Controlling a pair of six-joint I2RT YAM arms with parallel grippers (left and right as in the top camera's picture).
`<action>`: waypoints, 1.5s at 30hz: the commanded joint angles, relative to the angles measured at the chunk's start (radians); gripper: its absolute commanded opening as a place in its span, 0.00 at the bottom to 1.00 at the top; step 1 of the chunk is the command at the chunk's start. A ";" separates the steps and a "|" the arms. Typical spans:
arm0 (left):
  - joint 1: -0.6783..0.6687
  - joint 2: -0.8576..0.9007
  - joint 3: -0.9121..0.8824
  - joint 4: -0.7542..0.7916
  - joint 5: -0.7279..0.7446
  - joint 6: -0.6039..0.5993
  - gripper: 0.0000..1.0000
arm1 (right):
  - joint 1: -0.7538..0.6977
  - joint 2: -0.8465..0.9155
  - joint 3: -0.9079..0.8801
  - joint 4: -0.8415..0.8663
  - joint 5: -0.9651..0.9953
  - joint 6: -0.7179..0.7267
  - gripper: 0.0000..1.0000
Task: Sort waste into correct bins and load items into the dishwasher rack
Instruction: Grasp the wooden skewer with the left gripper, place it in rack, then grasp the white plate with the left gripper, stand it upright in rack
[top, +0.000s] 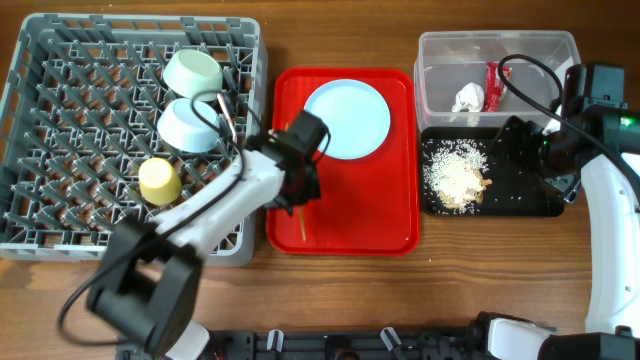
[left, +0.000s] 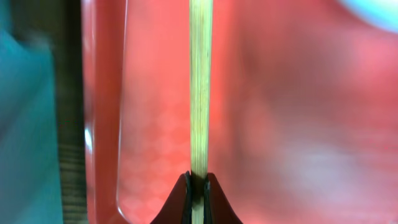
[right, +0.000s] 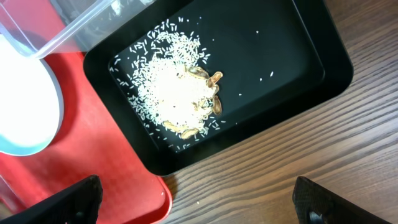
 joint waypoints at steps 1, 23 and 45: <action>0.087 -0.170 0.124 -0.092 -0.072 0.127 0.04 | 0.001 -0.012 0.005 -0.002 0.002 -0.019 0.99; 0.343 -0.171 0.023 -0.239 -0.064 0.371 0.63 | 0.001 -0.012 0.005 0.000 0.002 -0.020 0.98; -0.133 0.343 0.200 0.373 0.013 0.682 0.63 | 0.001 -0.012 0.005 0.000 -0.002 -0.019 0.99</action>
